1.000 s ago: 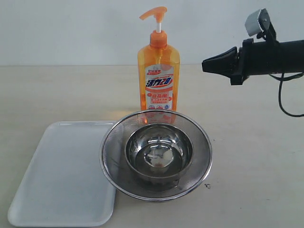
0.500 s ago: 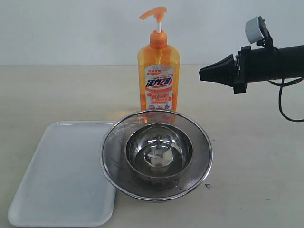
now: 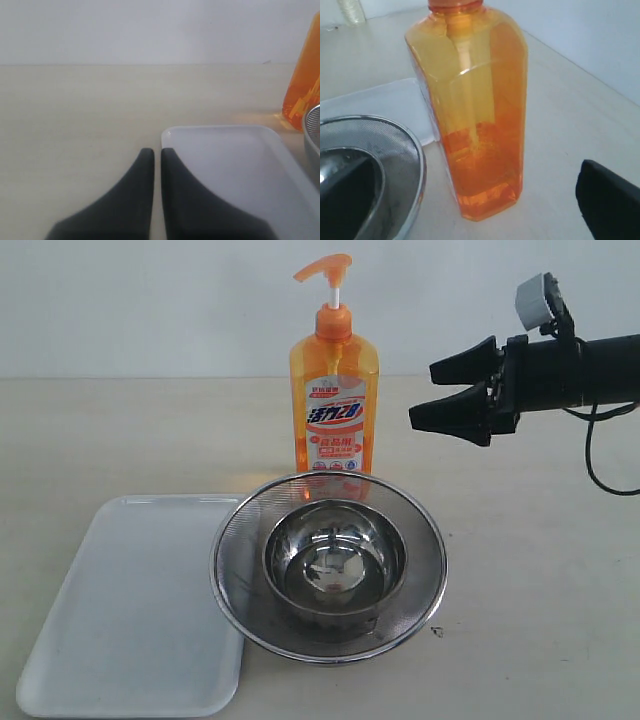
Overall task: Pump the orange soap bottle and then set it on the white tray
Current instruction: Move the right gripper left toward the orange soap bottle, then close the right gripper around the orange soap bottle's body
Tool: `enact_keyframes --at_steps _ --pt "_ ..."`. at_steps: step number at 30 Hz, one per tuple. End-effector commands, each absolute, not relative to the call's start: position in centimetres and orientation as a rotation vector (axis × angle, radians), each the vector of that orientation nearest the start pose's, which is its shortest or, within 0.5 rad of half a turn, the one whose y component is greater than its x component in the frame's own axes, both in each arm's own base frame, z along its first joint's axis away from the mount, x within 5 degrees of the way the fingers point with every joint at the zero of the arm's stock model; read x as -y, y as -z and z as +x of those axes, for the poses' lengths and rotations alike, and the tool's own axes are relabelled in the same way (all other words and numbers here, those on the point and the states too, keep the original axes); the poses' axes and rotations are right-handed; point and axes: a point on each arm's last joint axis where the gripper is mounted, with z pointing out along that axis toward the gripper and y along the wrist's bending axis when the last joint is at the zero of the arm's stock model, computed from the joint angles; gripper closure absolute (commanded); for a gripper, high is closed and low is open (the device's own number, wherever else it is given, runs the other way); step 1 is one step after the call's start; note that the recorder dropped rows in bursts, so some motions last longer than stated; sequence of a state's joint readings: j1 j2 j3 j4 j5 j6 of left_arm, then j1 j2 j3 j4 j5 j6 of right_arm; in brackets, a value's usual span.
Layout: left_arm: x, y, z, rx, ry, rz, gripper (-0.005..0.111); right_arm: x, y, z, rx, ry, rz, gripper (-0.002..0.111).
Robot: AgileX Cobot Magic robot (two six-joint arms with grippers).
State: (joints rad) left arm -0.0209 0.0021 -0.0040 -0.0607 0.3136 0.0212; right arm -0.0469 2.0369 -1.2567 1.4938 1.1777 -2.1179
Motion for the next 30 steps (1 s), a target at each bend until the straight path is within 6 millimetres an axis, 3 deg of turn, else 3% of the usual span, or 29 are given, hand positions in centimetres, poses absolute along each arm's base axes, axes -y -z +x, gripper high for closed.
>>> enact_keyframes --at_steps 1,5,11,22,30 --pt "0.3 -18.5 5.4 -1.795 0.066 -0.011 0.102 -7.7 -19.1 40.3 -1.659 -0.775 -1.219 0.004" --pt "0.3 -18.5 5.4 -1.795 0.066 -0.011 0.102 -11.6 -20.9 41.0 -1.569 -0.68 -1.374 0.004" --pt "0.3 -18.5 5.4 -1.795 0.066 -0.011 0.102 -14.6 -21.4 41.6 -1.517 -0.604 -1.46 0.004" --pt "0.3 -18.5 5.4 -1.795 0.066 -0.011 0.102 -16.2 -18.6 44.4 -1.448 -0.792 -1.423 0.004" --pt "0.3 -18.5 5.4 -1.795 0.066 -0.011 0.102 -16.5 -18.8 43.8 -1.402 -0.891 -1.421 0.004"
